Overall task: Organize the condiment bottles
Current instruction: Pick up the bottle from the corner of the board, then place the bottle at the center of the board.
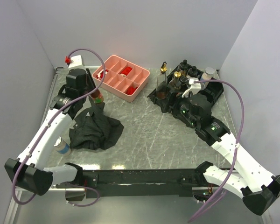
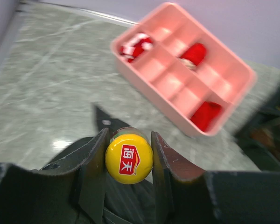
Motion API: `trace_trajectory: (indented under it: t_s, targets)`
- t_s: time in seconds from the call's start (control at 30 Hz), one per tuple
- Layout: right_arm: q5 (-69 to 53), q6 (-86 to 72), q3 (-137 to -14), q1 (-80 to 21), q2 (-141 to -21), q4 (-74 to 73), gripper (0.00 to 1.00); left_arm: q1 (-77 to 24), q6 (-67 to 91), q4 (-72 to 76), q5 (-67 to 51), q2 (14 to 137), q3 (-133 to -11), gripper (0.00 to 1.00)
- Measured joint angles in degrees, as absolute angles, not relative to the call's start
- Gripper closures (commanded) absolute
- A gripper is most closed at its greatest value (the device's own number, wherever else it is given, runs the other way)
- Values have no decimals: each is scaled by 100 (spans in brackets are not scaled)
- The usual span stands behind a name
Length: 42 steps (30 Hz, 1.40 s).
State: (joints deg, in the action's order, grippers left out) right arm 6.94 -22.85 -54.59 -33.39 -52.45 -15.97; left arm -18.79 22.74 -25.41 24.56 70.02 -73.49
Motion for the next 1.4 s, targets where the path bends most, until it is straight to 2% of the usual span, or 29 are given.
trace_trajectory:
  t_s: [0.2,0.4,0.63,0.8,0.9,0.93,1.0,1.03,1.1,1.2,1.23,1.4]
  targets:
    - [1144,-2423,-5459,-3339,-5221,-1634,0,-2307,2399,-2414,1586,6657,-7116,99]
    - [1013,-2383,-5459,-3339,-5273,-1712,0,-3129,2698,-2213,967,6554,-6414,99]
    - [941,-2165,-5266,-3339,-5284,-1728,0,-4425,2845,-1986,1160,7179,-6184,99]
    - [939,-2038,-5050,-3339,-5207,-1732,0,-4906,2856,-1863,1553,7754,-6191,98]
    - [932,-1986,-5024,-3339,-5192,-1737,0,-5065,2840,-1737,1763,7964,-6224,69]
    - [926,-1977,-5024,-3339,-5192,-1734,0,-5118,2834,-1723,1817,7999,-6243,50]
    - [904,-1955,-5024,-3339,-5192,-1734,0,-5214,2816,-1723,1940,8058,-6294,32]
    - [895,-1942,-5024,-3339,-5192,-1734,0,-5260,2810,-1702,1975,8084,-6322,17]
    - [878,-1920,-5024,-3339,-5190,-1734,0,-5330,2799,-1671,2047,8106,-6453,5]
    - [827,-1894,-5024,-3339,-5188,-1734,0,-5371,2880,-1632,2097,8106,-6667,0]
    - [792,-1885,-5024,-3339,-5188,-1734,0,-5371,2921,-1616,2110,8106,-6726,3]
    - [513,-1879,-5111,-3341,-5188,-1811,0,-5328,3065,-1758,2204,8036,-6886,4]
